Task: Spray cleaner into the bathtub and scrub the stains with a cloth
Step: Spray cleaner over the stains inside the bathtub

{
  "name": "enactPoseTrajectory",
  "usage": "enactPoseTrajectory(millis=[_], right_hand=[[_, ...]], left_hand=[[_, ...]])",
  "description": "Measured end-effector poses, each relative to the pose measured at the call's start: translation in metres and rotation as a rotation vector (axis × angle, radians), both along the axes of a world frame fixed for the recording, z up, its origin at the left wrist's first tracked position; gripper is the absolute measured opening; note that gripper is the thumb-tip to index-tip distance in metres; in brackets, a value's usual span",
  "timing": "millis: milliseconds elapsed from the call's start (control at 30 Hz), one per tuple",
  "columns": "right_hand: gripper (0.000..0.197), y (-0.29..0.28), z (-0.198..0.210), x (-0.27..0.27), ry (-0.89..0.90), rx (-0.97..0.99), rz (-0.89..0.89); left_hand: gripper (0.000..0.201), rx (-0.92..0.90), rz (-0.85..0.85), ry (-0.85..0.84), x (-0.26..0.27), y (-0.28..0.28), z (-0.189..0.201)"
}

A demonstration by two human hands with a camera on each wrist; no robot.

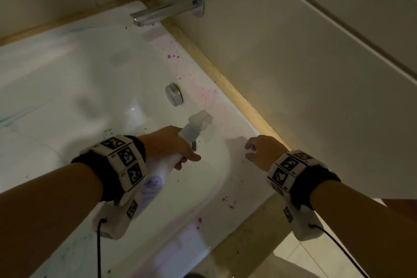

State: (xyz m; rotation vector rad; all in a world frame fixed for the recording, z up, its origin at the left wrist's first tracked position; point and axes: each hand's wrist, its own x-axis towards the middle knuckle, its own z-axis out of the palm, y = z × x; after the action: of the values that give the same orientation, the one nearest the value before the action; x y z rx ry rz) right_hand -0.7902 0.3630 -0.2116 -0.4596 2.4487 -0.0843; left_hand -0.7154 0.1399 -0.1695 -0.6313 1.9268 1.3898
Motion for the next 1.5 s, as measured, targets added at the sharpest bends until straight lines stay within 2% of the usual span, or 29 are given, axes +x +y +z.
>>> enactPoseTrajectory(millis=[67, 133, 200, 267, 300, 333, 433, 500, 533, 700, 767, 833, 967, 1067, 1167, 1267, 1333, 1400, 1433, 1500], right_hand=[[0.031, 0.005, 0.002, 0.001, 0.009, 0.005, -0.011], [0.031, 0.011, 0.003, 0.003, 0.018, 0.006, -0.025], [0.030, 0.018, 0.005, 0.006, 0.033, 0.006, -0.032], [0.030, 0.026, 0.007, 0.010, 0.042, 0.018, -0.049], [0.030, 0.030, 0.007, 0.014, 0.043, 0.023, -0.060], [0.029, 0.034, 0.007, 0.017, 0.045, 0.024, -0.073], [0.027, 0.044, 0.008, 0.028, 0.040, 0.031, -0.108], [0.027, 0.048, 0.009, 0.034, 0.025, 0.039, -0.116], [0.028, 0.049, 0.011, 0.038, 0.022, 0.042, -0.113], [0.029, 0.050, 0.012, 0.055, 0.004, 0.033, -0.100], [0.029, 0.050, 0.012, 0.063, -0.004, 0.025, -0.087], [0.029, 0.049, 0.011, 0.069, -0.003, 0.023, -0.085], [0.030, 0.044, 0.013, 0.078, -0.012, 0.024, -0.083], [0.030, 0.041, 0.014, 0.082, -0.012, 0.024, -0.092], [0.029, 0.037, 0.014, 0.087, -0.015, 0.024, -0.098], [0.029, 0.033, 0.013, 0.092, -0.013, 0.021, -0.087], [0.029, 0.030, 0.015, 0.095, -0.020, 0.020, -0.078], [0.029, 0.026, 0.017, 0.097, -0.024, 0.026, -0.071], [0.030, 0.024, 0.018, 0.099, -0.022, 0.031, -0.069], [0.030, 0.020, 0.020, 0.102, -0.024, 0.040, -0.069]], left_hand=[[0.026, 0.021, -0.079, -0.034, 0.004, 0.004, 0.004], [0.024, 0.021, -0.124, -0.024, 0.010, 0.012, 0.004], [0.013, -0.093, -0.126, 0.051, 0.019, 0.020, 0.001], [0.019, -0.260, -0.117, 0.157, 0.029, 0.026, -0.004], [0.018, -0.284, -0.134, 0.169, 0.034, 0.026, -0.006], [0.017, -0.266, -0.182, 0.147, 0.038, 0.027, -0.007], [0.014, -0.029, -0.335, -0.034, 0.048, 0.031, -0.001], [0.036, 0.068, -0.331, -0.060, 0.052, 0.034, 0.000], [0.040, 0.086, -0.331, -0.052, 0.054, 0.035, 0.001], [0.019, 0.006, -0.463, -0.068, 0.064, 0.040, -0.002], [0.017, -0.044, -0.470, -0.063, 0.068, 0.038, -0.005], [0.010, -0.020, -0.473, -0.114, 0.071, 0.035, -0.003], [0.032, 0.056, -0.522, -0.201, 0.075, 0.027, 0.007], [0.014, 0.030, -0.532, -0.182, 0.080, 0.026, 0.007], [0.017, -0.040, -0.469, -0.135, 0.088, 0.021, 0.000], [0.021, 0.000, -0.424, -0.151, 0.096, 0.011, -0.001], [0.010, 0.045, -0.453, -0.191, 0.102, 0.008, 0.003], [0.032, 0.045, -0.476, -0.175, 0.108, 0.005, 0.001], [0.034, 0.045, -0.483, -0.171, 0.111, 0.004, 0.001], [0.015, 0.009, -0.456, -0.138, 0.119, -0.001, 0.000]])
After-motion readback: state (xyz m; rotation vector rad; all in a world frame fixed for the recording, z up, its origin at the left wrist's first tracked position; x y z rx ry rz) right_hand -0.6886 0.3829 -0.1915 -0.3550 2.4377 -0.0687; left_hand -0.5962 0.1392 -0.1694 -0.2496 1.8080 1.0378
